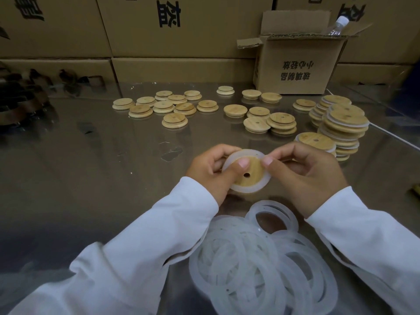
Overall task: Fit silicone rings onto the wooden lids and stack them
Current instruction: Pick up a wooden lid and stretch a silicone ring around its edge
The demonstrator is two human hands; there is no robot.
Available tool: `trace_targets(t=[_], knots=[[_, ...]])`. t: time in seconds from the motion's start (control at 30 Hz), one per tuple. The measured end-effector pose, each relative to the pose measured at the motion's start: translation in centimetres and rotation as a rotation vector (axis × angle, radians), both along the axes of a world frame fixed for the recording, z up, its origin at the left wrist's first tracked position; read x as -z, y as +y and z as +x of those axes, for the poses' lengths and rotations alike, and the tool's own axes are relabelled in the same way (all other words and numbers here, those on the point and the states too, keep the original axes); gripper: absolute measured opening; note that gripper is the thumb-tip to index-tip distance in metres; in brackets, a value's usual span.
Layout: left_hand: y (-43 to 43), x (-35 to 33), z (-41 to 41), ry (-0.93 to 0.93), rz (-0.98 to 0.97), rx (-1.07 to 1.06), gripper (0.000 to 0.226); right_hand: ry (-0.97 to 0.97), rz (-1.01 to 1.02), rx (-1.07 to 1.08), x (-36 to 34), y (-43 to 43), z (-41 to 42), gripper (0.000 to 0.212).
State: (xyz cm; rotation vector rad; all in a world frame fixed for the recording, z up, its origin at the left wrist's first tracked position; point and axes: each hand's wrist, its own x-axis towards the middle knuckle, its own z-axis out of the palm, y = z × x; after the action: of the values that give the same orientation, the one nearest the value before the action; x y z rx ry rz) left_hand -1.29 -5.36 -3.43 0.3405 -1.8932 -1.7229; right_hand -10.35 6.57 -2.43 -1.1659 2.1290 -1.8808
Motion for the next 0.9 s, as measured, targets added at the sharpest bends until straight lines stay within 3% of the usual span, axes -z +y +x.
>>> trace_targets(t=[0.23, 0.47, 0.6, 0.77, 0.9], knots=[[-0.5, -0.5, 0.1, 0.080, -0.089, -0.009, 0.010, 0.031, -0.031, -0.004, -0.4, 0.2, -0.6, 0.013], [-0.6, -0.2, 0.0, 0.061, 0.092, 0.001, 0.025, 0.038, -0.047, -0.029, -0.8, 0.3, -0.5, 0.014], [-0.2, 0.1, -0.1, 0.070, 0.193, -0.018, 0.008, -0.029, -0.072, -0.016, -0.5, 0.3, 0.0, 0.009], [0.0, -0.2, -0.3, 0.080, 0.371, -0.025, 0.005, -0.060, -0.067, 0.042, -0.1, -0.1, 0.4, 0.005], [0.2, -0.3, -0.4, 0.031, 0.359, 0.000, 0.005, -0.042, -0.030, 0.107, 0.1, -0.2, 0.0, 0.012]])
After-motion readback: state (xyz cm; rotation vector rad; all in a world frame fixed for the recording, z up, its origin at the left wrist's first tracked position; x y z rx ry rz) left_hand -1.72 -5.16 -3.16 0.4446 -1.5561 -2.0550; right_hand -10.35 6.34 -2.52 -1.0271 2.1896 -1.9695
